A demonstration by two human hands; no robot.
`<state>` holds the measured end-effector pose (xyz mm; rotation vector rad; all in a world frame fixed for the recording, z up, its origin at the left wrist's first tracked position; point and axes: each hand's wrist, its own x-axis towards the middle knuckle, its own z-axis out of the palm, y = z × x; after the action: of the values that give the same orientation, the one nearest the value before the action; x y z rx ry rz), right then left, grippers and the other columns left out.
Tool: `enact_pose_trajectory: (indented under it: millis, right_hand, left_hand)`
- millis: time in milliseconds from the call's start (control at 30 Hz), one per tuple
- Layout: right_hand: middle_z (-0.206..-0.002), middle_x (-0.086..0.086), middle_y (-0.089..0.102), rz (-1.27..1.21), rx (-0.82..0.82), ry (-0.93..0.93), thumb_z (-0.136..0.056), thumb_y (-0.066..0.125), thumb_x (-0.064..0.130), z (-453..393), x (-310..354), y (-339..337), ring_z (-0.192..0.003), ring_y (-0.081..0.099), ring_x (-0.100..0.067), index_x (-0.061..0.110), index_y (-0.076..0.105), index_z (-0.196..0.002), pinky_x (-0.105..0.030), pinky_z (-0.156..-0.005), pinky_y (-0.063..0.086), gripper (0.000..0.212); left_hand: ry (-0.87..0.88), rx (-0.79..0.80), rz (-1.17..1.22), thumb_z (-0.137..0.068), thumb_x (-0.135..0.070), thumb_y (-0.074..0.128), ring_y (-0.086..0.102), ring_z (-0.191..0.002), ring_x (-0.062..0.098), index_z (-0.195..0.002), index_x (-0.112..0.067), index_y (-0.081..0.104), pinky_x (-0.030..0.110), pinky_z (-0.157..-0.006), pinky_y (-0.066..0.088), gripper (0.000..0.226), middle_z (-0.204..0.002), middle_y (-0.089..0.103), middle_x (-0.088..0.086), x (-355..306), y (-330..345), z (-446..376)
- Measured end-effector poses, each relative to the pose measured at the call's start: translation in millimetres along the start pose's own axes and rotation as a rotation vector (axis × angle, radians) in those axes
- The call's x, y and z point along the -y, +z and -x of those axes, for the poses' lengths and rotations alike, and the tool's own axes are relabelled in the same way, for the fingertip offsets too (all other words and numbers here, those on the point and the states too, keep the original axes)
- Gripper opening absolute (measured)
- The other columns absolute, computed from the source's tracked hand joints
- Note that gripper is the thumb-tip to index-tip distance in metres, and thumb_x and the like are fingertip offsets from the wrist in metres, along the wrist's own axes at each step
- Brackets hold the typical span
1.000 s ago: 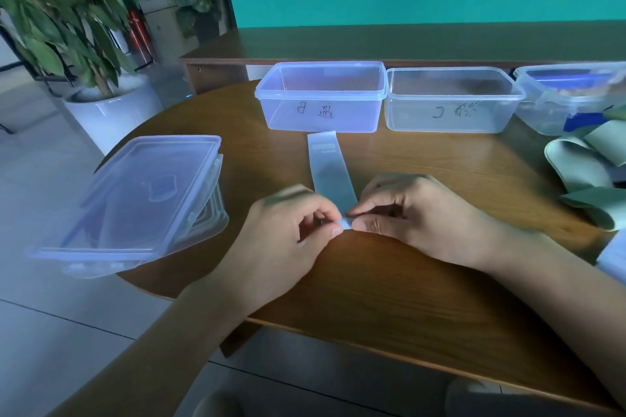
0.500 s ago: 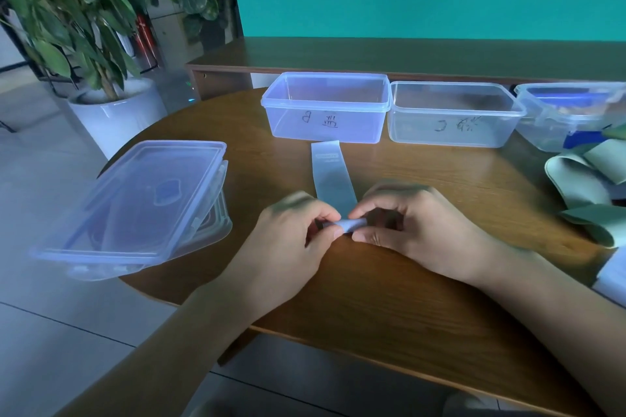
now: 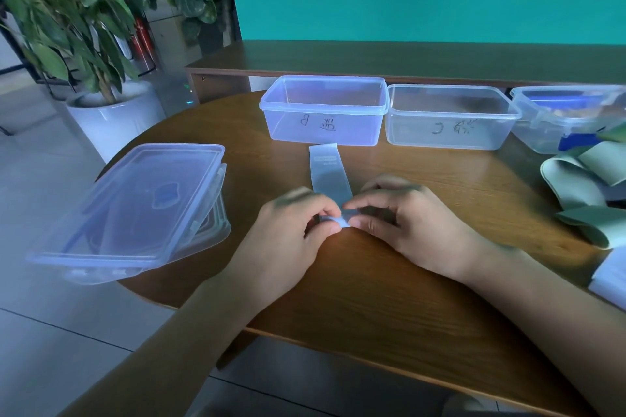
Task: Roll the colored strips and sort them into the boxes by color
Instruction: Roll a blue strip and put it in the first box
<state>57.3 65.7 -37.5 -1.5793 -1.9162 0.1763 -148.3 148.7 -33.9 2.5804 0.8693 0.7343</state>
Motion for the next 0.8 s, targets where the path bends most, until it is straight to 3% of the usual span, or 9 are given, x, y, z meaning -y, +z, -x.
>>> enact_pose_trajectory:
  millis: [100, 367, 533, 633, 800]
  right_hand:
    - [-0.104, 0.014, 0.064, -0.043, -0.005, 0.016, -0.092, 0.073, 0.027, -0.2, 0.4, -1.0, -0.094, 0.063, -0.007, 0.027, 0.074, -0.112, -0.025, -0.082, 0.051, 0.020]
    - [-0.102, 0.020, 0.066, -0.042, 0.004, 0.052, -0.092, 0.073, 0.028, -7.6, -3.8, 1.9, -0.093, 0.062, -0.004, 0.030, 0.074, -0.111, -0.025, -0.081, 0.051, 0.019]
    - [-0.101, 0.016, 0.068, -0.039, 0.009, 0.041, -0.093, 0.072, 0.027, -8.1, -4.7, 0.4, -0.092, 0.063, -0.003, 0.025, 0.076, -0.111, -0.017, -0.080, 0.047, 0.019]
    - [-0.101, 0.013, 0.070, -0.032, 0.008, 0.036, -0.092, 0.072, 0.026, -6.0, -3.7, -1.6, -0.093, 0.063, -0.001, 0.021, 0.077, -0.111, -0.011, -0.081, 0.044, 0.020]
    - [-0.103, 0.015, 0.070, -0.056, 0.022, 0.043, -0.093, 0.072, 0.026, 0.0, -0.6, -5.1, -0.097, 0.065, -0.002, 0.022, 0.077, -0.112, -0.013, -0.085, 0.047, 0.020]
  left_hand:
    - [0.007, -0.020, -0.001, -0.096, -0.030, 0.063, 0.056, -0.090, 0.002, -0.108, -0.026, 0.073, 0.002, -0.075, 0.035, 0.015, -0.104, 0.066, -0.013, 0.7, 0.2, -1.3]
    - [-0.026, 0.006, -0.030, -0.095, -0.039, 0.063, 0.050, -0.094, 0.000, -0.128, -0.030, 0.065, 0.002, -0.076, 0.030, 0.034, -0.116, 0.056, -0.014, 3.4, 3.0, -4.8]
    - [-0.035, 0.024, -0.006, -0.095, -0.029, 0.066, 0.052, -0.084, -0.004, -0.110, -0.029, 0.067, -0.002, -0.072, 0.034, 0.015, -0.097, 0.054, -0.020, -1.0, -1.0, -7.2]
    - [-0.052, 0.035, 0.027, -0.093, -0.029, 0.068, 0.054, -0.086, -0.004, -0.107, -0.029, 0.067, -0.003, -0.074, 0.034, 0.014, -0.096, 0.055, -0.021, -1.9, -2.2, -6.4]
    - [-0.081, 0.049, 0.066, -0.094, -0.034, 0.066, 0.055, -0.090, -0.005, -0.107, -0.032, 0.068, 0.000, -0.070, 0.037, 0.013, -0.094, 0.055, -0.026, -3.9, -4.9, -2.1]
